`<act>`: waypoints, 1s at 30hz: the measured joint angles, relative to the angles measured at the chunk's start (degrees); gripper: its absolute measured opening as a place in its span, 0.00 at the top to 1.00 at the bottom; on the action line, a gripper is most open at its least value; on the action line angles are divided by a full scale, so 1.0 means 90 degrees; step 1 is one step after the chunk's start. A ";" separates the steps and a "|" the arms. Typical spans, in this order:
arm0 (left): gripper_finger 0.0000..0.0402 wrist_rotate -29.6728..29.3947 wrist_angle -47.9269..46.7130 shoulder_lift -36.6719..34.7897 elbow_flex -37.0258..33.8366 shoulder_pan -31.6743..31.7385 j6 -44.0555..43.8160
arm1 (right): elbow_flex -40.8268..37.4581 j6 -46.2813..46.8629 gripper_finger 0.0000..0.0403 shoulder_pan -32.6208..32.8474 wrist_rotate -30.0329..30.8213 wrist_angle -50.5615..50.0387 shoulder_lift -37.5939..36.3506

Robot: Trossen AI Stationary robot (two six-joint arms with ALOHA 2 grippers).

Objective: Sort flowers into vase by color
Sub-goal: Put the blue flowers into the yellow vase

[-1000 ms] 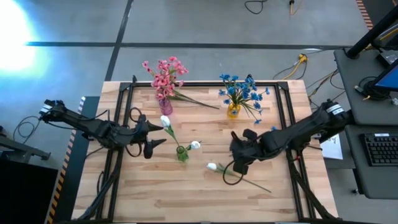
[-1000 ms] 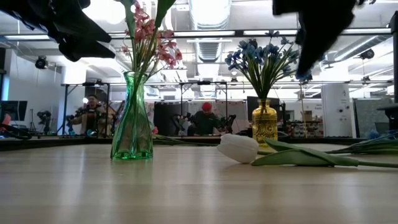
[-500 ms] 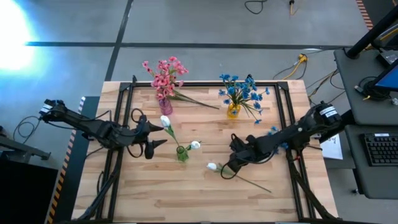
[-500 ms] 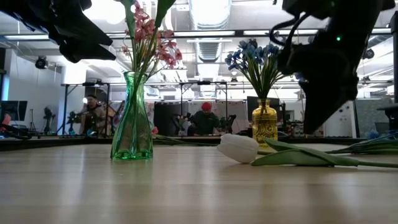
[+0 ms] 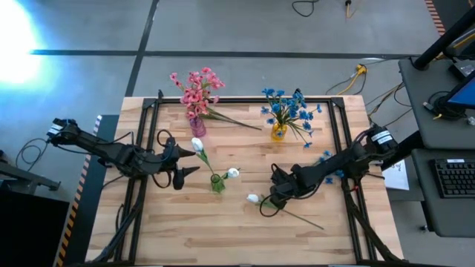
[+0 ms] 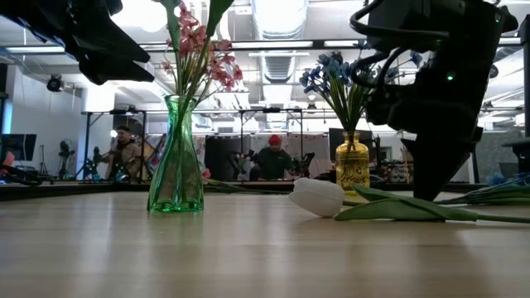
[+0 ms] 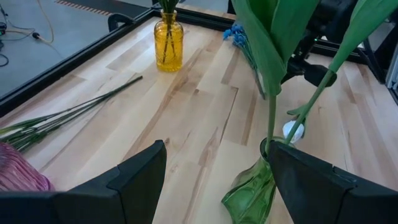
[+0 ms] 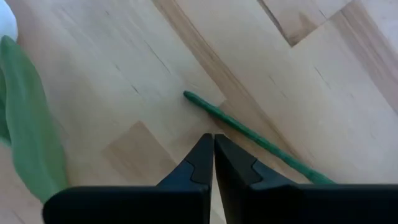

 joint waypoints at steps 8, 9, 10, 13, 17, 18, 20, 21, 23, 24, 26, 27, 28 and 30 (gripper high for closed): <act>0.33 0.0000 0.0001 0.0000 -0.0005 0.0000 0.0000 | -0.0003 -0.0020 0.98 0.0000 -0.0212 -0.0082 -0.0070; 0.33 0.0000 -0.0001 0.0002 -0.0005 0.0000 0.0000 | -0.0005 -0.0020 0.98 0.0000 -0.0207 -0.0082 -0.0070; 0.33 0.0000 0.0002 0.0006 -0.0005 0.0001 0.0000 | -0.0005 -0.0020 0.98 0.0000 -0.0203 -0.0082 -0.0072; 0.33 0.0000 -0.0001 0.0015 -0.0005 0.0002 -0.0002 | -0.0005 -0.0053 0.98 0.0000 -0.0182 -0.0080 -0.0073; 0.33 0.0000 -0.0001 0.0017 -0.0005 0.0002 -0.0001 | -0.0005 -0.0103 0.98 0.0000 -0.0176 -0.0080 -0.0073; 0.33 0.0000 0.0001 0.0017 -0.0005 0.0001 -0.0002 | -0.0005 -0.0112 0.98 0.0000 -0.0176 -0.0080 -0.0073; 0.33 0.0000 -0.0001 0.0017 -0.0005 0.0002 -0.0006 | -0.0005 -0.0117 0.98 0.0000 -0.0169 -0.0079 -0.0073; 0.33 0.0000 0.0000 0.0017 -0.0005 0.0001 -0.0026 | -0.0005 -0.0118 0.98 0.0000 -0.0166 -0.0079 -0.0073; 0.33 0.0000 -0.0001 0.0017 -0.0005 0.0001 -0.0049 | -0.0007 -0.0137 0.98 0.0000 -0.0166 -0.0078 -0.0073; 0.33 0.0000 -0.0001 0.0017 -0.0005 0.0002 -0.0049 | -0.0007 -0.0161 0.98 0.0000 -0.0164 -0.0080 -0.0073; 0.33 0.0000 0.0001 0.0017 -0.0005 0.0000 -0.0049 | -0.0007 -0.0230 0.98 0.0000 -0.0161 -0.0077 -0.0078; 0.33 0.0000 0.0000 0.0017 -0.0005 0.0002 -0.0049 | -0.0007 -0.0236 0.98 -0.0001 -0.0161 -0.0080 -0.0087; 0.33 0.0002 -0.0001 0.0017 -0.0005 0.0002 -0.0049 | 0.0002 -0.0236 0.98 -0.0014 -0.0162 -0.0088 -0.0093; 0.33 0.0001 0.0001 0.0017 -0.0005 0.0000 -0.0053 | 0.0089 -0.0238 0.98 -0.0045 -0.0194 -0.0145 -0.0130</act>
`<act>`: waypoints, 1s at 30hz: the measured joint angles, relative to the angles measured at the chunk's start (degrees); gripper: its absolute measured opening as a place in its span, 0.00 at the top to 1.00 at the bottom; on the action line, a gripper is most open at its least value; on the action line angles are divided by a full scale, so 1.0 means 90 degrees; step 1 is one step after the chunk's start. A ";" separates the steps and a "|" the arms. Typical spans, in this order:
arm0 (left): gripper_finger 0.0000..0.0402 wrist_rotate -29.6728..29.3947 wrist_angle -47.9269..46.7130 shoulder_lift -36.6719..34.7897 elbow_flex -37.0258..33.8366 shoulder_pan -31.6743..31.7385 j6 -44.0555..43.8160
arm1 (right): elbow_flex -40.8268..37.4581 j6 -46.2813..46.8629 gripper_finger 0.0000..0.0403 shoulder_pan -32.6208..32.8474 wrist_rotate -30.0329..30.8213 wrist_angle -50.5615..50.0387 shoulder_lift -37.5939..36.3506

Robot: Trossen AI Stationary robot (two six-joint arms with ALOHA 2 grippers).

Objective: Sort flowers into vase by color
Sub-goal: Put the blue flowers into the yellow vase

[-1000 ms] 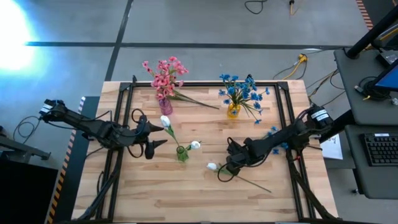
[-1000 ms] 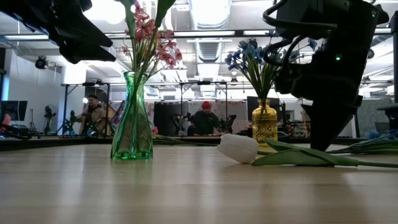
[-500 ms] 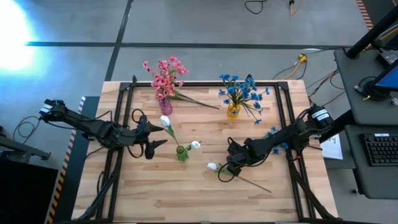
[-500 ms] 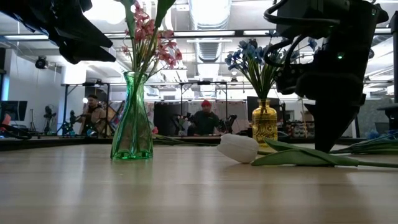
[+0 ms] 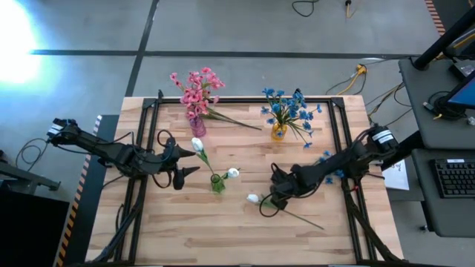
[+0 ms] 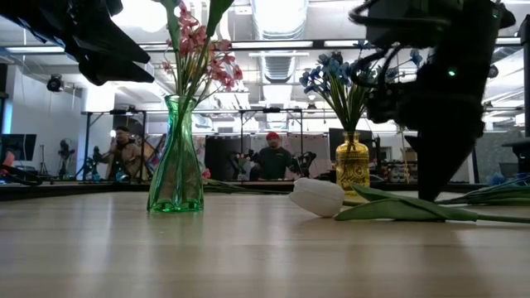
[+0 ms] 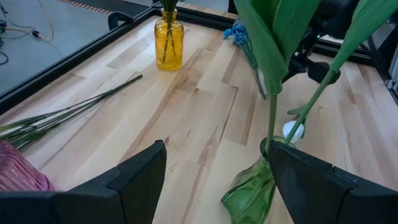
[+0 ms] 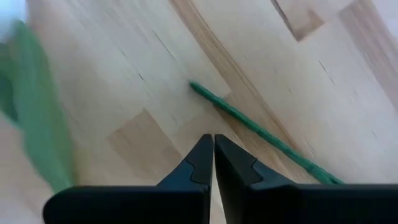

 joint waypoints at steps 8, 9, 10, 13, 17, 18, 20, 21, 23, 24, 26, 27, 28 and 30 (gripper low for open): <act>0.33 -0.0032 0.0003 0.0002 0.0001 0.0000 -0.0047 | 0.0695 -0.0230 0.98 -0.0084 0.0504 -0.0747 -0.0162; 0.33 -0.0085 0.0008 0.0002 0.0001 0.0002 -0.0045 | 0.0728 -0.0298 0.98 -0.0098 0.0640 -0.0756 -0.0166; 0.33 -0.0112 0.0000 0.0000 0.0001 0.0001 -0.0047 | 0.0744 -0.0320 0.98 -0.0117 0.0766 -0.0722 -0.0168; 0.33 -0.0140 0.0002 0.0005 0.0001 0.0002 -0.0047 | 0.0704 -0.0281 0.98 -0.0194 0.0996 -0.0708 -0.0143; 0.33 -0.0147 0.0003 0.0005 0.0001 0.0002 -0.0047 | 0.0569 -0.0127 0.98 -0.0256 0.1040 -0.0630 0.0007; 0.33 -0.0149 0.0001 0.0007 0.0001 0.0000 -0.0047 | 0.0537 -0.0108 0.98 -0.0260 0.1036 -0.0575 0.0062; 0.33 -0.0152 0.0002 0.0007 0.0002 0.0001 -0.0044 | 0.0528 -0.0066 0.98 -0.0261 0.1005 -0.0509 0.0179; 0.33 -0.0152 0.0001 0.0007 0.0002 0.0000 -0.0045 | 0.0528 -0.0053 0.98 -0.0261 0.0968 -0.0502 0.0233; 0.33 -0.0152 0.0003 0.0007 0.0001 0.0001 -0.0046 | 0.0528 -0.0051 0.98 -0.0261 0.0824 -0.0508 0.0294; 0.33 -0.0152 0.0001 0.0007 0.0001 0.0002 -0.0045 | 0.0528 -0.0048 0.98 -0.0261 0.0733 -0.0508 0.0303; 0.33 -0.0152 0.0001 0.0007 0.0001 0.0000 -0.0044 | 0.0528 -0.0032 0.98 -0.0258 0.0619 -0.0502 0.0303; 0.33 -0.0152 0.0001 0.0007 0.0001 0.0000 -0.0044 | 0.0528 -0.0011 0.98 -0.0258 0.0573 -0.0498 0.0303; 0.33 -0.0152 0.0001 0.0007 0.0001 0.0001 -0.0044 | 0.0525 0.0003 0.98 -0.0258 0.0523 -0.0500 0.0303; 0.33 -0.0152 0.0001 0.0007 0.0003 0.0002 -0.0044 | 0.0525 0.0005 0.98 -0.0258 0.0434 -0.0498 0.0303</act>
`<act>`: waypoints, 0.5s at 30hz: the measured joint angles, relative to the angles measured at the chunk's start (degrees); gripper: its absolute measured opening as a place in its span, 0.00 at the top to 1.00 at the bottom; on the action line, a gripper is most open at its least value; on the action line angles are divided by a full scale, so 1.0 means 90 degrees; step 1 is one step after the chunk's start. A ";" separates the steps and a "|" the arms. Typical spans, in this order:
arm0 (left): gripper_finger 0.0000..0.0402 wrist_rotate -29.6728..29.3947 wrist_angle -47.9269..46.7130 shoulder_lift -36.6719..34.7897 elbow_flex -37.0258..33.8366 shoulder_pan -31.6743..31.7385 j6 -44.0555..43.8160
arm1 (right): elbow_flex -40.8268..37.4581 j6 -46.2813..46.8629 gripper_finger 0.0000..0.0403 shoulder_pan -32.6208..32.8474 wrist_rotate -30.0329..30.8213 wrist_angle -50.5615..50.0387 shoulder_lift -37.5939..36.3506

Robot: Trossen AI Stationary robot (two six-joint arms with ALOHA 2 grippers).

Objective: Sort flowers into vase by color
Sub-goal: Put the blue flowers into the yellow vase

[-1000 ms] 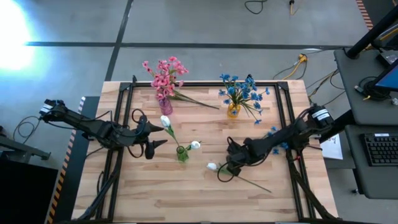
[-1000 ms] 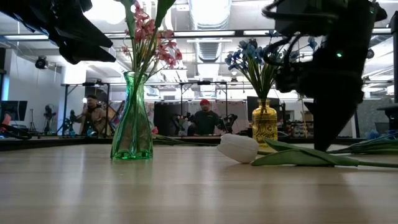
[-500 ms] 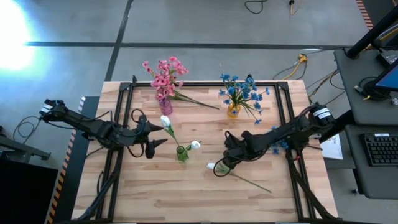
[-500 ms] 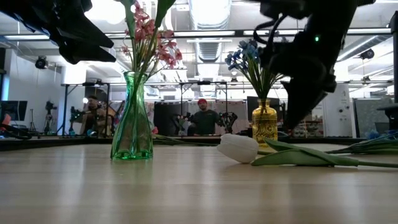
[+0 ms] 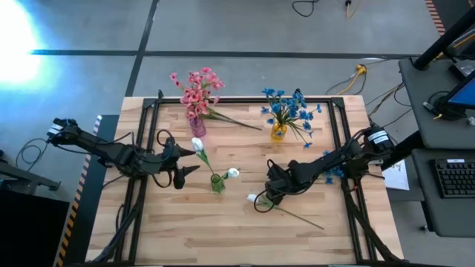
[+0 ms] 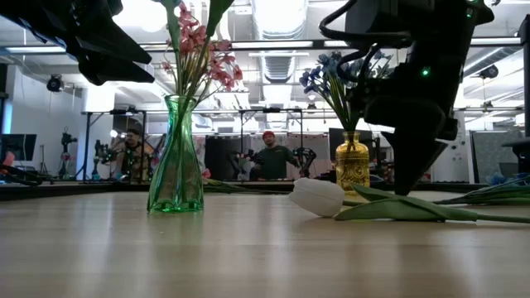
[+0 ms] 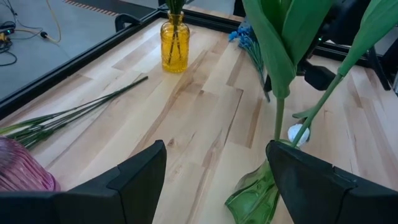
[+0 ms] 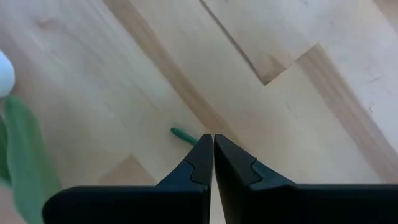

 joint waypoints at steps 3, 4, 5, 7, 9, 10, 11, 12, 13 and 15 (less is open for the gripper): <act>0.33 0.0000 -0.0002 0.0000 -0.0002 0.0000 0.0000 | 0.0000 0.0000 0.98 0.0000 -0.0157 -0.0002 0.0000; 0.33 0.0000 -0.0002 0.0000 0.0000 0.0000 0.0000 | 0.0000 -0.0001 0.98 0.0000 -0.0230 -0.0002 0.0000; 0.33 0.0000 -0.0002 0.0000 -0.0001 0.0000 0.0000 | 0.0000 -0.0002 0.98 0.0000 -0.0332 -0.0003 0.0000; 0.33 0.0000 -0.0002 0.0000 -0.0002 0.0000 0.0000 | -0.0002 0.0000 0.98 0.0000 -0.0638 -0.0040 0.0000; 0.33 0.0000 -0.0002 0.0000 -0.0002 -0.0002 0.0000 | -0.0002 0.0100 0.98 0.0000 -0.0952 -0.0118 -0.0005; 0.33 0.0000 -0.0002 0.0000 -0.0002 -0.0001 0.0000 | -0.0002 0.0246 0.98 0.0000 -0.1064 -0.0193 -0.0029; 0.33 0.0000 -0.0005 0.0000 -0.0002 -0.0001 0.0000 | -0.0005 0.0410 0.98 0.0001 -0.1118 -0.0286 -0.0072; 0.33 0.0000 -0.0002 0.0000 -0.0001 -0.0002 0.0000 | -0.0005 0.0576 0.98 0.0002 -0.1131 -0.0391 -0.0140; 0.33 0.0000 -0.0003 0.0000 -0.0002 0.0000 0.0002 | -0.0005 0.0723 0.98 0.0002 -0.1138 -0.0485 -0.0216; 0.33 0.0000 -0.0005 0.0000 -0.0002 0.0000 0.0000 | -0.0005 0.1007 0.98 0.0002 -0.1122 -0.0734 -0.0398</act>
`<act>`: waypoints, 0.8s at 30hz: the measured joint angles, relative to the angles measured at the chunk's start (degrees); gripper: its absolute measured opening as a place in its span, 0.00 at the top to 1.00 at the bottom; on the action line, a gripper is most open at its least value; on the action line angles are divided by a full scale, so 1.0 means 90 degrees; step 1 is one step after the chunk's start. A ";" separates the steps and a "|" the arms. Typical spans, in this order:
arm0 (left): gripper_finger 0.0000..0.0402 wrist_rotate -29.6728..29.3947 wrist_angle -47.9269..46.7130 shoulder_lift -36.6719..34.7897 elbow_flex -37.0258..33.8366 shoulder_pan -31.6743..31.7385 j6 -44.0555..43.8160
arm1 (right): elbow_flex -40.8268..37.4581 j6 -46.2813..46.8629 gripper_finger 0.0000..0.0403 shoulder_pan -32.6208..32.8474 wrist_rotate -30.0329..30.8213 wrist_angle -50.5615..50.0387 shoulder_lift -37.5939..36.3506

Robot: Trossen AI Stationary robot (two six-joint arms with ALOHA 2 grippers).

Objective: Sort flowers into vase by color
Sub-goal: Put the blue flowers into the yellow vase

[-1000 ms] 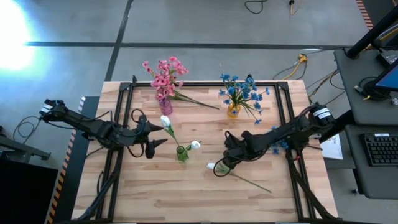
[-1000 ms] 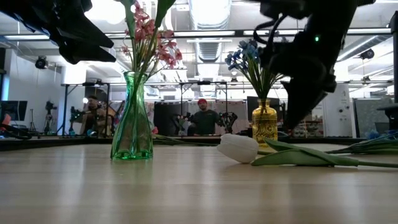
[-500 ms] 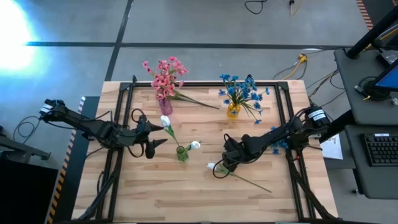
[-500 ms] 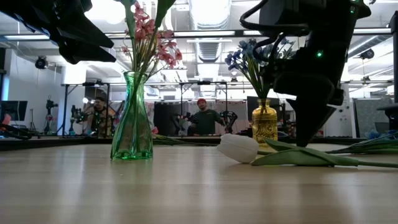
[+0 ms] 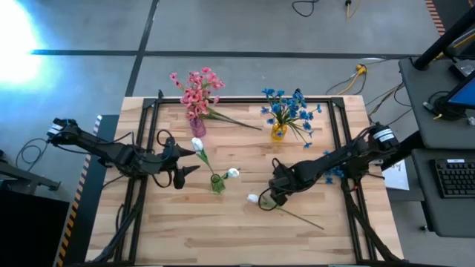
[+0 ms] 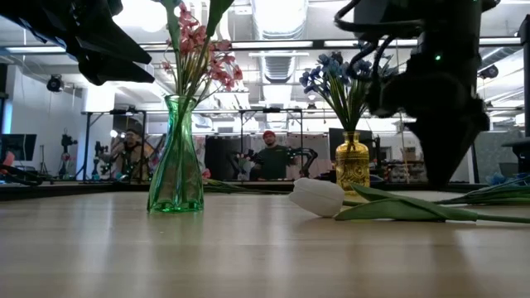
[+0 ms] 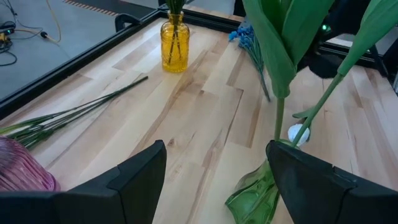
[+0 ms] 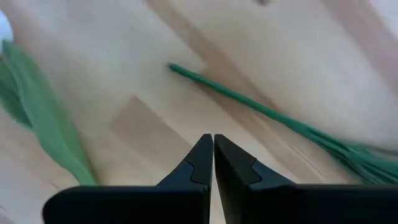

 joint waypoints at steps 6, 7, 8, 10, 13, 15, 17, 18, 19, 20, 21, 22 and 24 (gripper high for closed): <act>0.33 0.0000 -0.0014 0.0000 0.0000 0.0000 0.0002 | 0.0002 0.0888 0.98 -0.0002 -0.0466 -0.1836 -0.0448; 0.33 0.0000 -0.0022 0.0000 0.0000 0.0000 0.0002 | -0.0006 0.1024 0.98 -0.0002 -0.0701 -0.2279 -0.0462; 0.33 0.0000 -0.0019 0.0000 0.0000 -0.0002 0.0002 | -0.0035 0.1099 0.98 0.0000 -0.0897 -0.2655 -0.0462; 0.33 0.0000 -0.0024 0.0000 0.0000 -0.0001 0.0002 | -0.0126 0.1138 0.98 0.0038 -0.1176 -0.3103 -0.0462; 0.33 0.0000 -0.0024 0.0000 0.0000 0.0000 0.0002 | -0.0385 0.1017 0.98 0.0100 -0.1508 -0.3046 -0.0462; 0.33 0.0000 -0.0031 0.0000 0.0000 -0.0001 0.0002 | -0.0597 0.0909 0.98 0.0117 -0.1641 -0.2955 -0.0462; 0.33 0.0000 -0.0043 0.0000 0.0000 -0.0002 0.0002 | -0.0802 0.0872 0.98 0.0111 -0.1609 -0.2886 -0.0462; 0.33 0.0000 -0.0041 0.0000 0.0000 -0.0002 0.0002 | -0.0906 0.0870 0.98 0.0109 -0.1553 -0.2884 -0.0462; 0.33 0.0000 -0.0046 0.0000 0.0000 -0.0002 0.0007 | -0.0997 0.0870 0.98 0.0107 -0.1471 -0.2881 -0.0462; 0.33 0.0000 -0.0044 0.0000 0.0000 -0.0002 0.0031 | -0.1079 0.0866 0.98 0.0107 -0.1409 -0.2845 -0.0462; 0.33 0.0000 -0.0044 0.0000 0.0000 0.0000 0.0032 | -0.1164 0.0830 0.98 0.0104 -0.1396 -0.2806 -0.0462; 0.33 0.0000 -0.0046 0.0000 0.0000 -0.0001 0.0034 | -0.1244 0.0807 0.98 0.0106 -0.1386 -0.2802 -0.0462; 0.33 -0.0002 -0.0046 0.0000 0.0000 0.0000 0.0034 | -0.1378 0.0802 0.98 0.0107 -0.1283 -0.2760 -0.0462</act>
